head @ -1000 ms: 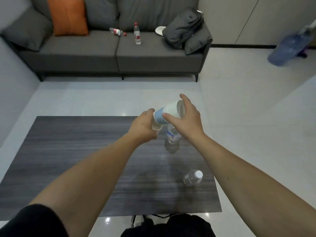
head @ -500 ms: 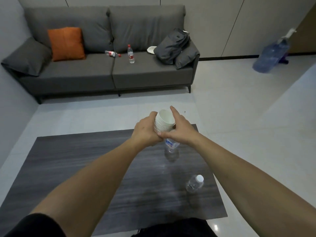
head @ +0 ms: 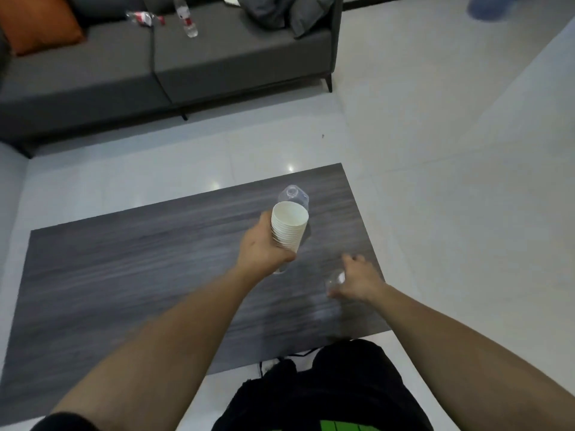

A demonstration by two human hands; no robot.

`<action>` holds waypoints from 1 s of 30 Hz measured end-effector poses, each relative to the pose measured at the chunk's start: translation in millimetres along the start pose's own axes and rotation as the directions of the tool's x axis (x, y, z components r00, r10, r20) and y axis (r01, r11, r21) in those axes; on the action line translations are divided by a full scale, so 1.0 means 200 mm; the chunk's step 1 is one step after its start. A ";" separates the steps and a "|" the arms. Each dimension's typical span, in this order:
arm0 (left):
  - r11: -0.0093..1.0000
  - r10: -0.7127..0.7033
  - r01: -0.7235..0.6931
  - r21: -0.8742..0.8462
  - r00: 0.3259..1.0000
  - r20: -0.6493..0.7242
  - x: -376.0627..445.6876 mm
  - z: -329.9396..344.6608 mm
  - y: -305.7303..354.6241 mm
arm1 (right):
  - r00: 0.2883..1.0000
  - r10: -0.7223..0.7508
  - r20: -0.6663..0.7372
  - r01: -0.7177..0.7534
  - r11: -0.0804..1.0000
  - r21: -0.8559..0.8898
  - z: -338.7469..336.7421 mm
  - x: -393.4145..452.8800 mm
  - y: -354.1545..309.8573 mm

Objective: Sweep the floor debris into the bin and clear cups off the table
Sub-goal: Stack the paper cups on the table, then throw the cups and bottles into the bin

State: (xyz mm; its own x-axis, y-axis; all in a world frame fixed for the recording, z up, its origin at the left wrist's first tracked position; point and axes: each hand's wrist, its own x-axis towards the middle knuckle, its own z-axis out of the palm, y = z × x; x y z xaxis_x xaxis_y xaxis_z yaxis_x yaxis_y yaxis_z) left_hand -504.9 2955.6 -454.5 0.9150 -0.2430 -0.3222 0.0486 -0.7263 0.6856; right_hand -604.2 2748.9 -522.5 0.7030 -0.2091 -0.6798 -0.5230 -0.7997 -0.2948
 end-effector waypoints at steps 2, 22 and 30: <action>1.000 -0.029 0.029 0.009 1.000 0.008 0.01 0.05 -0.03 | 0.999 -0.011 0.040 0.010 1.000 0.027 0.05 0.05 0.02; 0.988 0.141 -0.145 0.060 0.988 0.063 0.06 -0.09 0.11 | 0.921 0.090 -0.380 0.076 0.913 0.400 -0.24 -0.13 -0.10; 0.876 0.478 -0.481 0.042 0.876 0.072 -0.07 -0.18 0.67 | 0.677 0.342 -0.651 0.350 0.629 0.694 -0.57 -0.75 -0.06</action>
State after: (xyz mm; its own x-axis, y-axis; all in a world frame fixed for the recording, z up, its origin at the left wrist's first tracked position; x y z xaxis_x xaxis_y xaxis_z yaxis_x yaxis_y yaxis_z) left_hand -497.0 2885.7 -334.8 0.7953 -0.6063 -0.0018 -0.4147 -0.5461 0.7279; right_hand -648.0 2725.4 -340.0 0.6112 -0.7817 -0.1240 -0.4178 -0.1855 -0.8894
